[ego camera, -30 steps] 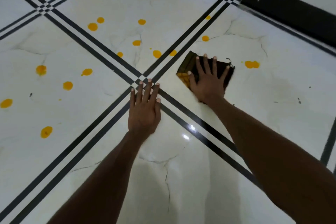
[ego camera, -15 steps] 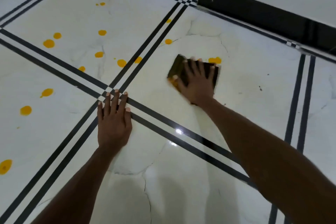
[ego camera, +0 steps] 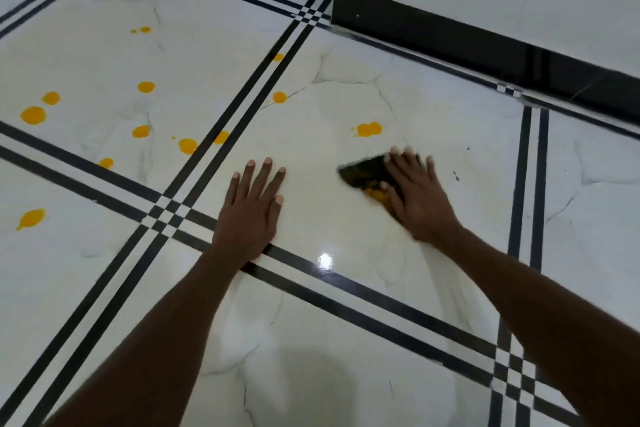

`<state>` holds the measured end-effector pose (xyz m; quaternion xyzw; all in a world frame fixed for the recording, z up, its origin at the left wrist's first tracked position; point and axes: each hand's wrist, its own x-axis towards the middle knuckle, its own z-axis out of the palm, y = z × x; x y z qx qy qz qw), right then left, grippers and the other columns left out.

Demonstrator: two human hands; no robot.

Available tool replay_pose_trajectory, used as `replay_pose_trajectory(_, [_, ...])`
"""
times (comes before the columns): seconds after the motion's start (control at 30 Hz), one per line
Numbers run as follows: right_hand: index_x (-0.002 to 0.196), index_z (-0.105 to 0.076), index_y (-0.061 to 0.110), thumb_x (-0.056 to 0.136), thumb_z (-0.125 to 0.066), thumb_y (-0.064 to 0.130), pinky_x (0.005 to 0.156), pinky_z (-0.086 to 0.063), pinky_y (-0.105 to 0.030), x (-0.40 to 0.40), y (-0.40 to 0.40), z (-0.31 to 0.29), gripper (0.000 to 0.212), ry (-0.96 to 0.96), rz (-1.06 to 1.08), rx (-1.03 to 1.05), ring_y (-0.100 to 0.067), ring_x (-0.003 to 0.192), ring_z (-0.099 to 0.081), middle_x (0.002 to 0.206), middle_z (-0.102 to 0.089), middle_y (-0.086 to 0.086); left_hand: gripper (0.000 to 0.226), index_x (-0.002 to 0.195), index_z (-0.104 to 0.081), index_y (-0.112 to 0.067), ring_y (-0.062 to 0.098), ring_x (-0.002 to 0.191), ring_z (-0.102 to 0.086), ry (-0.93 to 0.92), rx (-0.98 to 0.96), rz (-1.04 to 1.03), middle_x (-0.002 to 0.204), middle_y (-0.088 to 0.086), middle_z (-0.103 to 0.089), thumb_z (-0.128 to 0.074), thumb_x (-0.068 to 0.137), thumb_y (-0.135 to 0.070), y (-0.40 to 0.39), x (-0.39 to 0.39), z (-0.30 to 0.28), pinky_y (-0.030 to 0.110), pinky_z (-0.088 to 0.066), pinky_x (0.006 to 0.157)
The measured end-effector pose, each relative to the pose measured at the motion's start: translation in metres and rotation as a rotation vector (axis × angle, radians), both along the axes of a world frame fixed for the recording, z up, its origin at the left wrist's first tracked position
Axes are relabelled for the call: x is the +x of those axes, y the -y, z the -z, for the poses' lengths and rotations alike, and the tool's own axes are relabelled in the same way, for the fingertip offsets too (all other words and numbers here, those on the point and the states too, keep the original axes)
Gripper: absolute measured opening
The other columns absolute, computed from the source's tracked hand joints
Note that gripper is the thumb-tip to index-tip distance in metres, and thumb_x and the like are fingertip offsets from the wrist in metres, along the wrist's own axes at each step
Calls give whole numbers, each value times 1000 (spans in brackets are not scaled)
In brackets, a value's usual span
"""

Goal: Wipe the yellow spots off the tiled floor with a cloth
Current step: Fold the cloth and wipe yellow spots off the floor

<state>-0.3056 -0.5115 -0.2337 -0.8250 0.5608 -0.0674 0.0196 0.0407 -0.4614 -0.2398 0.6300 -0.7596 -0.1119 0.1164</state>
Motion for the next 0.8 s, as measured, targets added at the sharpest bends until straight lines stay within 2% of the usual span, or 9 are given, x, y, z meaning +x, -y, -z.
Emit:
replay_pose_trajectory(0.1, [156, -40, -1, 108, -24, 43, 128, -11, -61, -2, 63, -6, 67, -64, 248, -9, -39, 159, -24, 171, -28, -17, 58, 168, -13, -32, 20, 165, 2, 36, -42, -37, 177, -3, -7, -20, 110, -41, -2, -1, 7, 47, -5, 134])
replay_pose_trajectory(0.2, [160, -27, -6, 101, -11, 55, 130, -6, -59, 17, 113, -6, 87, 70, 499, 113, -39, 161, -15, 172, -19, -23, 58, 167, -16, -32, 19, 165, 1, 23, -41, -38, 177, -4, -9, -24, 110, -40, 0, -2, 5, 48, -9, 134])
replay_pose_trajectory(0.27, [161, -23, -6, 101, -18, 56, 131, -4, -57, 44, 136, -2, 87, 129, 530, 101, -38, 161, -14, 171, -19, -25, 58, 167, -17, -31, 19, 165, 1, 13, -39, -37, 177, -4, -9, -25, 110, -39, 1, -3, 6, 49, -10, 133])
replay_pose_trajectory(0.33, [162, -25, -1, 105, -24, 57, 131, -5, -55, 80, 140, -2, 81, 118, 399, 40, -36, 160, -20, 170, -26, -21, 59, 167, -17, -31, 19, 165, 1, -1, -26, -28, 177, -4, -9, -26, 109, -39, 1, -3, 5, 49, -9, 134])
replay_pose_trajectory(0.43, [165, -25, 12, 107, -27, 58, 133, -5, -51, 120, 116, -3, 74, 58, -42, 40, -30, 162, -20, 172, -26, -10, 59, 167, -17, -31, 19, 165, 2, -6, -4, -24, 177, -4, -8, -27, 109, -40, 2, -1, 4, 50, -10, 133])
replay_pose_trajectory(0.57, [166, -23, 29, 110, -32, 53, 133, -2, -46, 74, 93, -7, 62, -73, -443, 37, -22, 164, -10, 175, -17, -1, 60, 167, -16, -30, 20, 165, 3, -6, 7, -14, 177, -3, -6, -29, 109, -39, 3, 0, 3, 52, -12, 133])
replay_pose_trajectory(0.67, [163, -34, 28, 109, -27, 51, 131, -9, -55, 46, 136, -5, 59, -36, -36, -34, -32, 160, -24, 172, -29, -8, 61, 167, -15, -29, 20, 165, 3, -9, 2, -20, 177, -3, -5, -28, 109, -40, 2, -1, 4, 51, -11, 133])
replay_pose_trajectory(0.73, [164, -30, 24, 108, -23, 54, 131, -3, -58, 69, 170, -8, 64, 51, 349, 45, -37, 161, -16, 173, -22, -14, 61, 168, -14, -28, 19, 165, 4, -9, 2, -26, 178, -4, -5, -27, 109, -41, 4, 0, 7, 50, -10, 134])
replay_pose_trajectory(0.8, [162, -32, 20, 106, -19, 56, 130, 0, -58, 116, 182, -10, 68, 60, 396, 99, -38, 161, -12, 173, -19, -16, 62, 168, -13, -26, 18, 165, 4, -7, 4, -31, 177, -3, -5, -26, 109, -42, 5, 0, 9, 49, -11, 134])
